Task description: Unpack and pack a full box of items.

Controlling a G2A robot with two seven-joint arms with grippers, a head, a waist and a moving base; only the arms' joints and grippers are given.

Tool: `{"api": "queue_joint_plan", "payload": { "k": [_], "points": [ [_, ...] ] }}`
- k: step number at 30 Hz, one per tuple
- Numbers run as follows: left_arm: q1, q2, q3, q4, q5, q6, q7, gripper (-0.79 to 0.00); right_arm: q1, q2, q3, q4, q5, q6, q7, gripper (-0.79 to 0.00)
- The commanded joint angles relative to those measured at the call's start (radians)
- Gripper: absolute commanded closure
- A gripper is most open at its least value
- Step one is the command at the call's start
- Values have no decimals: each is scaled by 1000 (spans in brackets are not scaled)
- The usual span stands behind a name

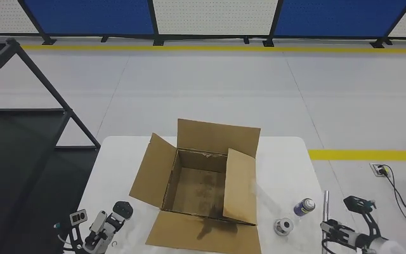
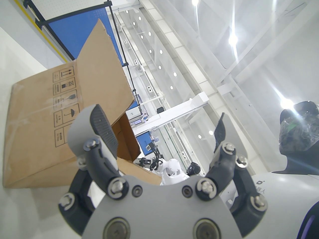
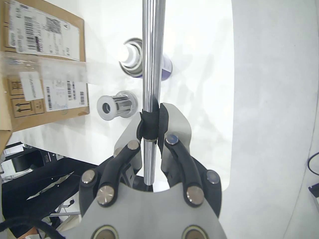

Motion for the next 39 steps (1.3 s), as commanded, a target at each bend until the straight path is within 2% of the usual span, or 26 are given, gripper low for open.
{"api": "queue_joint_plan", "payload": {
  "k": [1, 7, 19, 36, 39],
  "points": [
    [0, 0, 0, 0, 0, 0, 0, -785, 12, 6, -11, 32, -25, -1, 16, 0],
    [0, 0, 0, 0, 0, 0, 0, -785, 48, 24, -49, 102, -81, -2, 50, 0],
    [0, 0, 0, 0, 0, 0, 0, -785, 119, 44, -148, 176, -184, 64, 8, 0],
    [0, 0, 0, 0, 0, 0, 0, -785, 189, 67, -210, 276, -210, 110, -17, 0],
    [0, 0, 0, 0, 0, 0, 0, -785, 190, 70, -216, 278, -204, 116, -19, -154]
  ]
}}
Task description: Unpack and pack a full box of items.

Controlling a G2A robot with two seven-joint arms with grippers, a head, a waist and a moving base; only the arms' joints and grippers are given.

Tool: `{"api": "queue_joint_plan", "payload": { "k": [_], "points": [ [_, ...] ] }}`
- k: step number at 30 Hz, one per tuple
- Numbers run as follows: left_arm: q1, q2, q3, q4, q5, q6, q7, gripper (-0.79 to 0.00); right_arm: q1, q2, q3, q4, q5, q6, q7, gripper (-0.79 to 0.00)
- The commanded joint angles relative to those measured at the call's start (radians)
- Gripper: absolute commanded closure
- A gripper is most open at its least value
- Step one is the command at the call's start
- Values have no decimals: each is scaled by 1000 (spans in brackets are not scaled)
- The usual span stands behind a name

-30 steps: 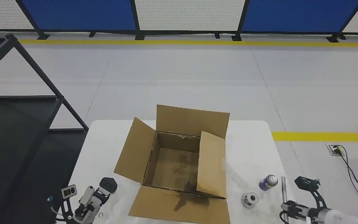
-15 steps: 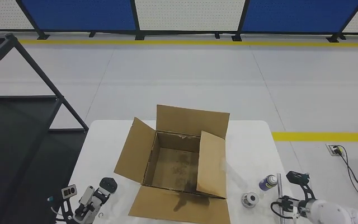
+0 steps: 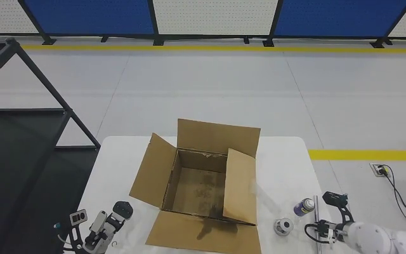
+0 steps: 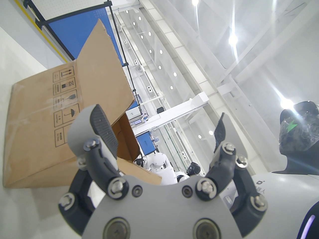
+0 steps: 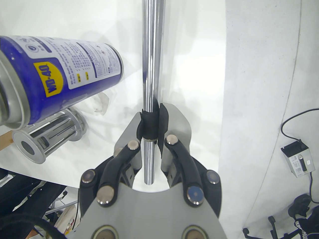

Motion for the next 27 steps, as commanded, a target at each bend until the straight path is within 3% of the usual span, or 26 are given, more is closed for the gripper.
{"api": "queue_joint_plan", "payload": {
  "k": [1, 3, 5, 15, 19, 20, 22, 27],
  "points": [
    [0, 0, 0, 0, 0, 0, 0, -785, 0, 2, -4, 1, 1, 4, -1, -219],
    [0, 0, 0, 0, 0, 0, 0, -785, 3, 4, -9, 4, 1, 8, -2, -302],
    [0, 0, 0, 0, 0, 0, 0, -785, 7, 7, -11, 6, 5, 12, -3, -336],
    [0, 0, 0, 0, 0, 0, 0, -785, -7, 20, -3, -31, 25, 28, -11, -320],
    [0, 0, 0, 0, 0, 0, 0, -785, -24, 26, 23, -65, 38, 36, -24, -360],
    [0, 0, 0, 0, 0, 0, 0, -785, -29, 28, 33, -78, 45, 38, -28, -462],
    [0, 0, 0, 0, 0, 0, 0, -785, -45, 30, 53, -117, 61, 44, -41, -785],
    [0, 0, 0, 0, 0, 0, 0, -785, -108, 32, 102, -262, 103, 77, -113, -785]
  ]
}}
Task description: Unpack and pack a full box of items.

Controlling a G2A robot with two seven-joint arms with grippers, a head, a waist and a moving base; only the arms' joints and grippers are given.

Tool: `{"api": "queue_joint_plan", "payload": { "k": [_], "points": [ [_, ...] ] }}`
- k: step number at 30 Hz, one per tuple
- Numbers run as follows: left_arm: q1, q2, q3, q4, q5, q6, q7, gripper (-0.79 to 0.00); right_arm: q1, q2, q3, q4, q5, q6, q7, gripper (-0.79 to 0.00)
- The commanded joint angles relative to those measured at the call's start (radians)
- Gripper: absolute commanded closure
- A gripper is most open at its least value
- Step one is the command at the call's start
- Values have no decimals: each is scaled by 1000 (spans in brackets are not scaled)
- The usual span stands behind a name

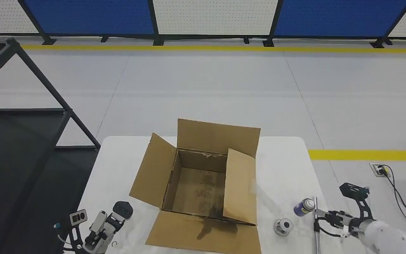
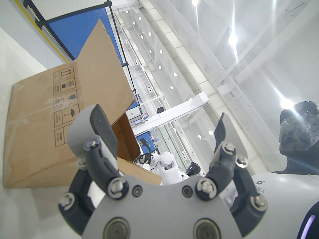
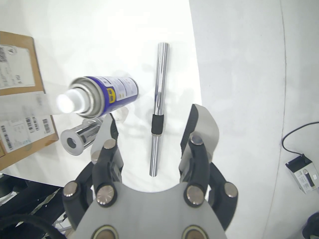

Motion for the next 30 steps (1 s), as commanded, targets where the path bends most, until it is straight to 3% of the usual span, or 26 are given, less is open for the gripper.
{"api": "queue_joint_plan", "payload": {
  "k": [1, 7, 13, 19, 25, 30],
  "points": [
    [0, 0, 0, 0, 0, 0, 0, -785, -25, -1, 13, -62, 15, 20, -36, -785],
    [22, 3, -31, -22, -3, 12, 19, -785, -112, -11, 63, -252, 148, 32, -224, -785],
    [59, 17, -82, -31, 1, 25, -104, -785, -218, -20, 83, -371, 313, -107, -371, -785],
    [65, 34, -122, -32, -7, 80, -235, -785, -296, -20, 117, -373, 376, -220, -432, -785],
    [54, 41, -128, -56, 54, 108, -237, -785, -356, -19, 154, -340, 496, -348, -457, -785],
    [54, 41, -128, -56, 54, 108, -237, -785, -367, -18, 161, -343, 484, -339, -462, -785]
  ]
}}
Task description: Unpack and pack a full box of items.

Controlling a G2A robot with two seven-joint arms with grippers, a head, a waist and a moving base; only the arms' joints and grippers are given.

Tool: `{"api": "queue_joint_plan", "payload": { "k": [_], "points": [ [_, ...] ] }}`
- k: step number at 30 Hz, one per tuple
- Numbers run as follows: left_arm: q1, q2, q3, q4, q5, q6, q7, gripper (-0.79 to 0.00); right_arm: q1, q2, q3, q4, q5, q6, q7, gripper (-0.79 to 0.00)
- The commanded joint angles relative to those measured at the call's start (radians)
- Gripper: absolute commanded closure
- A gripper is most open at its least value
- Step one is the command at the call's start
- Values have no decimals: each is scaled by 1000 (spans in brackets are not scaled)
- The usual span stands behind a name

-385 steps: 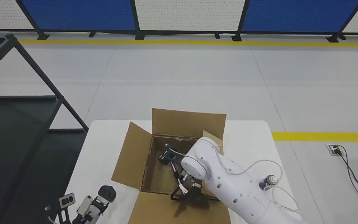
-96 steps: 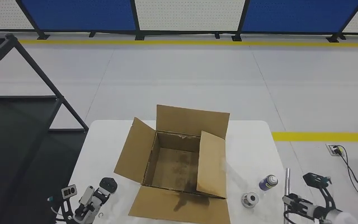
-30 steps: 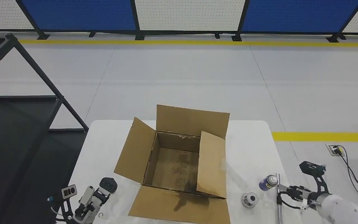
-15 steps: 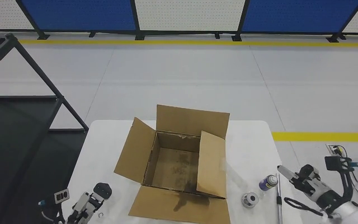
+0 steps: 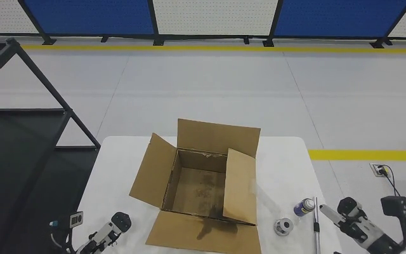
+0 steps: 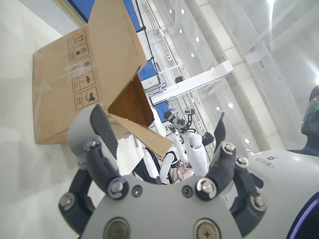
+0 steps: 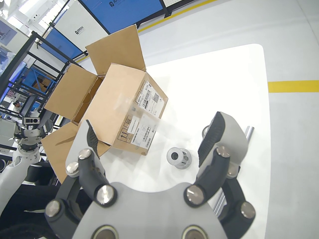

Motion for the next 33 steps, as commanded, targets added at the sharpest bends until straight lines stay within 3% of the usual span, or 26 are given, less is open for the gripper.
{"api": "queue_joint_plan", "payload": {
  "k": [1, 8, 9, 12, 13, 14, 16, 17, 22, 28, 29, 30, 33],
  "points": [
    [0, 0, 0, 0, 0, 0, 0, -785, 1, 0, 0, 0, 0, 0, 0, -785],
    [0, 0, 0, 0, 0, 0, 0, -785, 1, 0, 0, 0, 0, 0, 0, -785],
    [-1, 0, -1, -2, 1, 1, 8, -785, 1, 0, 0, 0, 0, 0, 0, 0],
    [10, -5, -28, -30, 115, -43, 135, -785, 2, 2, -14, -6, -9, -25, -8, 0],
    [19, -9, -33, -44, 177, -63, 199, -582, 3, 3, -18, -9, -11, -38, -15, 0],
    [27, -13, -32, -60, 241, -72, 254, -219, 2, 4, -21, -13, -17, -58, -21, 0],
    [40, -20, -28, -88, 355, -75, 345, -123, -4, 5, -28, -14, -20, -84, -38, 0],
    [45, -23, -23, -100, 401, -72, 377, 0, -6, 5, -30, -16, -19, -97, -45, 0],
    [43, -33, -10, -128, 590, -36, 521, 0, -15, 8, -41, -11, -10, -143, -75, 0],
    [43, -38, 7, -144, 719, -7, 611, 0, -23, 11, -51, -16, -21, -165, -102, 0],
    [46, -40, 12, -143, 720, -1, 626, -533, -24, 12, -51, -17, -22, -166, -105, 0],
    [49, -40, 18, -143, 717, 3, 628, -785, -24, 12, -52, -18, -23, -167, -108, 0],
    [49, -40, 18, -143, 717, 3, 628, -785, -26, 14, -56, -19, -24, -167, -114, 0]
  ]
}}
